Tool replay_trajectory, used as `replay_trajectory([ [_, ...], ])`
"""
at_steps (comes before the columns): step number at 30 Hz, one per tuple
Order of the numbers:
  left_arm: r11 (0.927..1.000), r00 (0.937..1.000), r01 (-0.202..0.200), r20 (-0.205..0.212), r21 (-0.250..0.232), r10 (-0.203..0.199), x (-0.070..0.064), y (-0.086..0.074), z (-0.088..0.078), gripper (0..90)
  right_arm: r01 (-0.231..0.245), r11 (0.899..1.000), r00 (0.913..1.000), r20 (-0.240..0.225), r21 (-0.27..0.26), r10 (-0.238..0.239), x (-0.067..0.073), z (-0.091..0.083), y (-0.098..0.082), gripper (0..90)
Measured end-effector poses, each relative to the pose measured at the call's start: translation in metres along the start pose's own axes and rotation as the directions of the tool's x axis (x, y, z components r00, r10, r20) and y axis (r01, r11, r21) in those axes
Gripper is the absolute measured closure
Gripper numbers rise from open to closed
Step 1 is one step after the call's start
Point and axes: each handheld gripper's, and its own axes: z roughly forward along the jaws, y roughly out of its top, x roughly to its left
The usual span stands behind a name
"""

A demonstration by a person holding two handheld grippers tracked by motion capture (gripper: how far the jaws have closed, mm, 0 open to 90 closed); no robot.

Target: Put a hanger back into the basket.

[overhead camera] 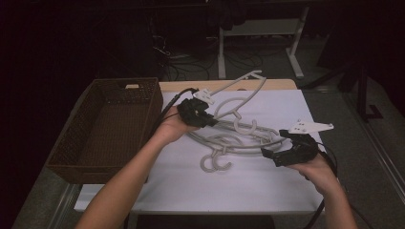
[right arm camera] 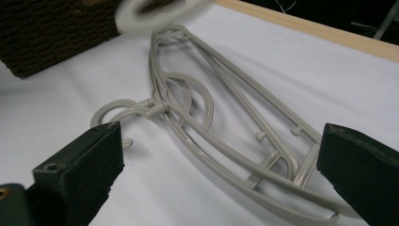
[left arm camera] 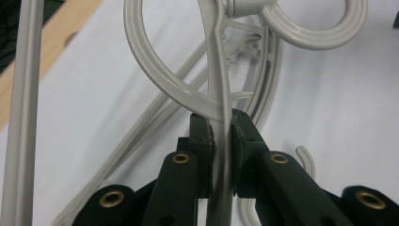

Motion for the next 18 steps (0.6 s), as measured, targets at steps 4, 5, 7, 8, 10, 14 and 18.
replay_trajectory([
  [4, 0.9997, 0.9996, 0.019, -0.02, -0.018, -0.019, 0.009, -0.003, -0.024, 81.6, -0.008, 1.0, 1.0, 0.001, 0.002, 0.008, 0.0, 0.001, -0.008, 0.7],
  [5, 0.9997, 0.9994, 0.017, -0.029, -0.018, -0.018, 0.012, -0.004, -0.029, 81.6, -0.008, 1.0, 1.0, 0.003, 0.001, 0.008, 0.0, 0.002, -0.01, 0.7],
  [7, 0.9993, 0.9988, 0.027, -0.04, -0.025, -0.028, 0.016, -0.007, -0.041, 81.6, -0.007, 1.0, 0.9999, 0.008, 0.004, 0.007, 0.001, 0.003, -0.015, 0.6],
  [8, 0.9987, 0.9983, 0.037, -0.043, -0.035, -0.039, 0.019, -0.009, -0.047, 81.6, -0.006, 1.0, 0.9999, 0.008, 0.007, 0.006, 0.001, 0.004, -0.017, 0.6],
  [10, 0.9982, 0.9976, 0.045, -0.051, -0.039, -0.047, 0.024, -0.014, -0.057, 81.6, -0.005, 1.0, 0.9999, 0.012, 0.0, 0.005, 0.002, 0.005, -0.02, 0.6],
  [14, 0.9975, 0.9955, 0.06, -0.071, -0.038, -0.063, 0.032, -0.026, -0.076, 81.6, 0.006, 1.0, 0.9995, 0.032, 0.007, -0.007, 0.004, 0.007, -0.031, 0.6],
  [18, 0.9957, 0.9925, 0.083, -0.087, -0.041, -0.086, 0.039, -0.039, -0.09, 81.6, -0.004, 1.0, 0.9992, 0.039, 0.008, 0.004, 0.002, 0.007, -0.04, 0.3],
])
